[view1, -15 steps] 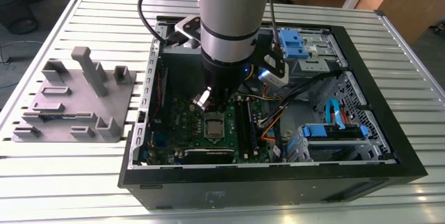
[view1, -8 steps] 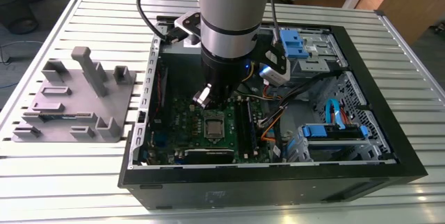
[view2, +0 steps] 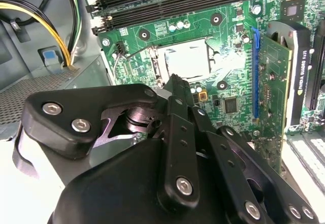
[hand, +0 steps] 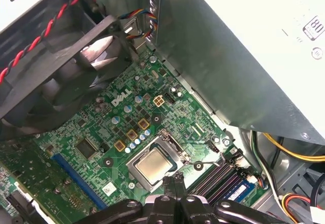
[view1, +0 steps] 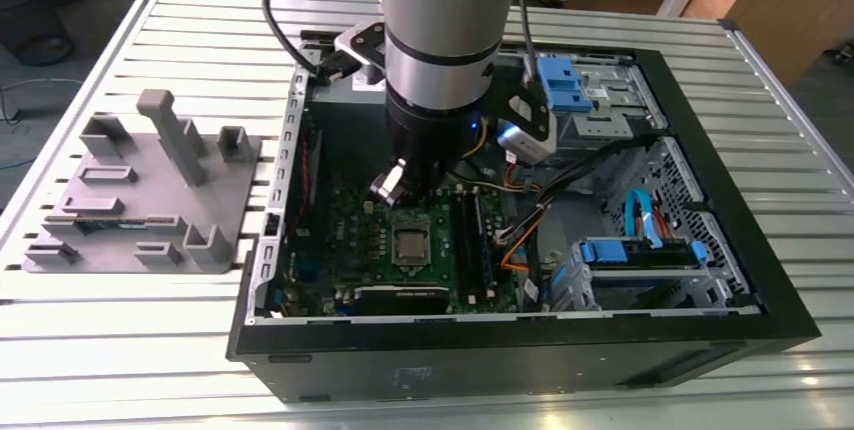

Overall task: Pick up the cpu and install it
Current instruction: 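Install the first cpu locking lever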

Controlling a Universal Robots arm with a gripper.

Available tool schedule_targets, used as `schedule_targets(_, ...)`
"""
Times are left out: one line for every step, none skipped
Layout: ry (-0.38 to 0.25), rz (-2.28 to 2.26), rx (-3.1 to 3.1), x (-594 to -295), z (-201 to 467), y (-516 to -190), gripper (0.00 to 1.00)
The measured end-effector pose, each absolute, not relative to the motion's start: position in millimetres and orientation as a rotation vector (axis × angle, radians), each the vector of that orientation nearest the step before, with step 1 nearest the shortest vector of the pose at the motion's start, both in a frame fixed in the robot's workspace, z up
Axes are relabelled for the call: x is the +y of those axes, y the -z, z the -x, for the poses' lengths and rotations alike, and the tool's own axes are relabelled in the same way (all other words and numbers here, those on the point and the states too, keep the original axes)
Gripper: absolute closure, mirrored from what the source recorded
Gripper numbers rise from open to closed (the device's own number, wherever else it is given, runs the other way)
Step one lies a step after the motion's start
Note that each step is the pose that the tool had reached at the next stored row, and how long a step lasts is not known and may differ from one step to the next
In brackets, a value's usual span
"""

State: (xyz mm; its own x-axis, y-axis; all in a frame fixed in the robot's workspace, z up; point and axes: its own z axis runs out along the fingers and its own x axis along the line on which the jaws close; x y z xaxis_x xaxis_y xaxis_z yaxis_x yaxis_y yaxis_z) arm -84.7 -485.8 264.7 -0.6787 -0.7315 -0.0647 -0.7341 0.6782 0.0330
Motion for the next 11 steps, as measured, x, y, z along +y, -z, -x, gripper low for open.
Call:
schedule_targets(-0.087, 1.239, 2.835, -485.0, 84.7, -264.7, 0.87)
schedule_targets(-0.087, 1.239, 2.835, -484.0, 84.6, -264.7, 0.87)
schedule_targets(-0.087, 1.239, 2.835, -482.9, 84.6, -264.7, 0.87)
schedule_targets(-0.087, 1.239, 2.835, -481.6, 84.6, -264.6, 0.87)
schedule_targets(-0.087, 1.239, 2.835, -480.1, 84.6, -264.5, 0.87)
schedule_targets(-0.087, 1.239, 2.835, -478.3, 84.5, -264.4, 0.87)
schedule_targets(-0.087, 1.239, 2.835, -476.3, 84.5, -264.3, 0.87)
schedule_targets(-0.087, 1.239, 2.835, -474.3, 84.5, -264.3, 0.87)
schedule_targets(-0.087, 1.239, 2.835, -472.2, 84.4, -264.2, 0.87)
schedule_targets(-0.087, 1.239, 2.835, -470.4, 84.3, -263.9, 0.87)
schedule_targets(-0.087, 1.239, 2.835, -468.4, 84.2, -263.6, 0.87)
